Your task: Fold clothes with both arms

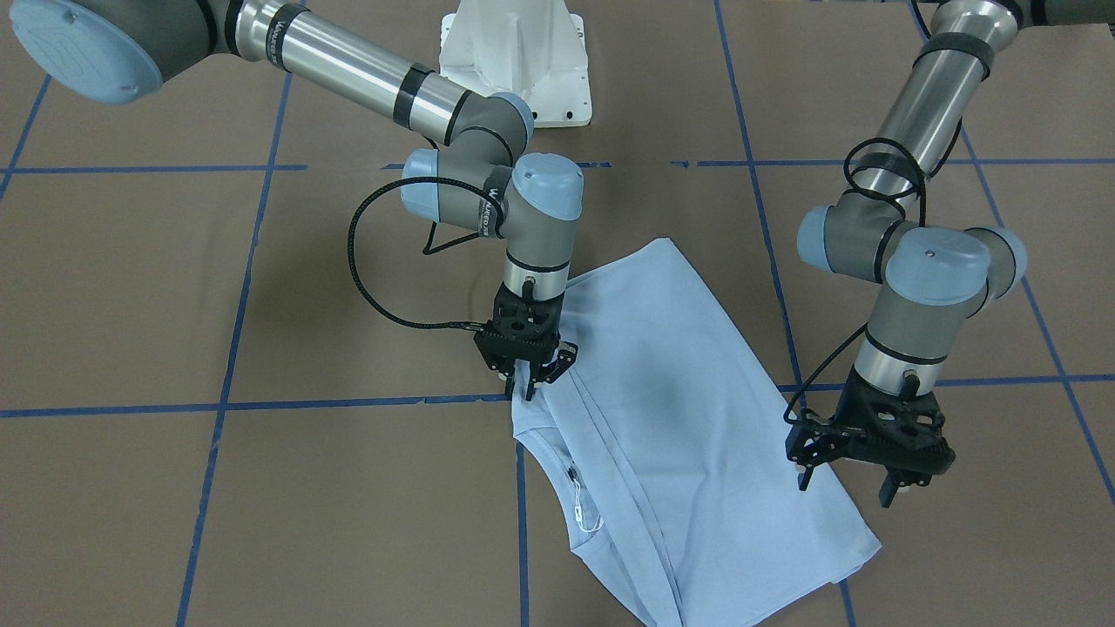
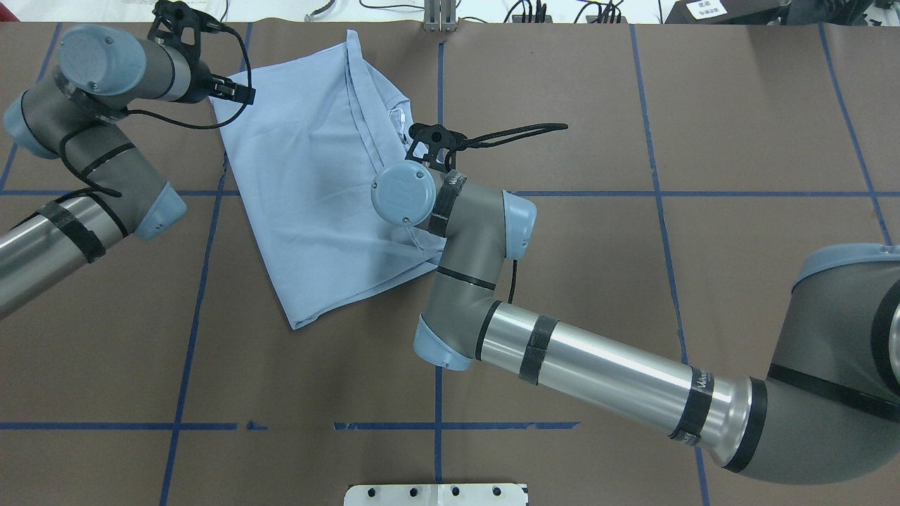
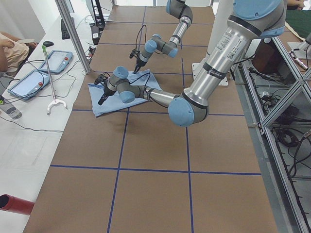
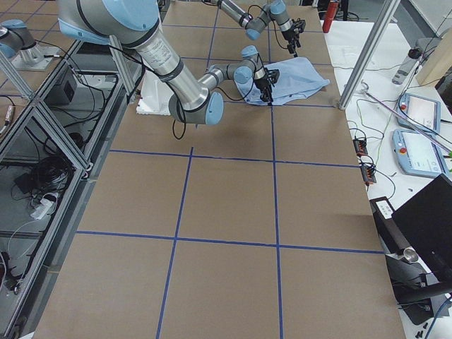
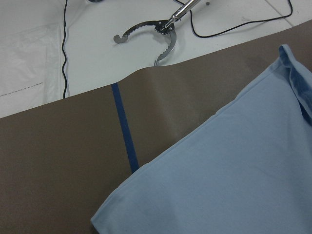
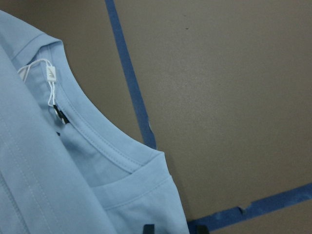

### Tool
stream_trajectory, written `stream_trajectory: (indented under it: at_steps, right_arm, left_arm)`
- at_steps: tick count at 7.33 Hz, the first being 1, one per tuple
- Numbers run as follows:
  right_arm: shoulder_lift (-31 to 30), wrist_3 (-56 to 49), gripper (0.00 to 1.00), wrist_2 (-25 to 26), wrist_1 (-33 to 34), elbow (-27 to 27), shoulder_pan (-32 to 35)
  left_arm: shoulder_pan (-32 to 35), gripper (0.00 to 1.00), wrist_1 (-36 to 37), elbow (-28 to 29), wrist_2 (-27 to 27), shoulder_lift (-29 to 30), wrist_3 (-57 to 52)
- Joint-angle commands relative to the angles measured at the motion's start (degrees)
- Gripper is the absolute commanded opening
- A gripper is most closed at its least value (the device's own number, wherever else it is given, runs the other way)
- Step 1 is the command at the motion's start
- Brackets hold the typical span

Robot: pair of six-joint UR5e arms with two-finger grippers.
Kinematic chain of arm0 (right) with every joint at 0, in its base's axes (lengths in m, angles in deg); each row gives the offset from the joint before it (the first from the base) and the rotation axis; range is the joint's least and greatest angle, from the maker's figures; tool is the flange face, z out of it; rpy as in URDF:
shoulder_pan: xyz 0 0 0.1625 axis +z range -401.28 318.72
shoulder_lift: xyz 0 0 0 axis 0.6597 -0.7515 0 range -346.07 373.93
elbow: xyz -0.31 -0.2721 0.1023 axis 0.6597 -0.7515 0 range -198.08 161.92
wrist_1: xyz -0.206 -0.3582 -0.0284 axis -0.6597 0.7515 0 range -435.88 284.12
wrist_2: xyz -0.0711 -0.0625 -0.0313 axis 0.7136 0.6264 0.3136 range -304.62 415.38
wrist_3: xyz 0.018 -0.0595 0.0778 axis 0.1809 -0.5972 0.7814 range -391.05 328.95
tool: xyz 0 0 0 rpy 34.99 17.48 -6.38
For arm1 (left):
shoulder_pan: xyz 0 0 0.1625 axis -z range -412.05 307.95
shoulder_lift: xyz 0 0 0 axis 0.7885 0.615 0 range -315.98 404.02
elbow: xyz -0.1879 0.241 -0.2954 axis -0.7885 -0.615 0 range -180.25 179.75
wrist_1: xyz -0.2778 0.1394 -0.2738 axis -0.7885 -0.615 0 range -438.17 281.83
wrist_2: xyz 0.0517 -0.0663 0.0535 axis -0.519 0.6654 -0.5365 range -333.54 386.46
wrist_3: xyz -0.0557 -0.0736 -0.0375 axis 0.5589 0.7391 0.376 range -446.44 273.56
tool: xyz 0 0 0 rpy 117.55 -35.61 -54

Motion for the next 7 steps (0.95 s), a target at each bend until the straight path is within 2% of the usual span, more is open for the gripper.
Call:
stream_trajectory:
  at_steps: [1, 4, 5, 7]
  right_arm:
    - [0.0, 0.0, 0.0, 0.0, 0.1, 0.1, 0.0]
    - [-0.9, -0.2, 0.0, -0.3, 0.6, 3.1, 0.1]
    - [-4.2, -0.2, 0.0, -0.4, 0.6, 7.2, 0.1]
    - [-15.1, -0.1, 0.0, -0.1, 5.5, 23.3, -1.7]
  left_arm:
    - [-0.1, 1.0, -0.1, 0.0, 0.0, -0.1, 0.0]
    - [-0.3, 1.0, -0.2, 0.0, 0.0, 0.0, 0.0]
    - [-0.4, 1.0, -0.3, 0.0, 0.0, -0.1, 0.0]
    - [-1.3, 1.0, -0.4, -0.4, 0.0, 0.0, 1.9]
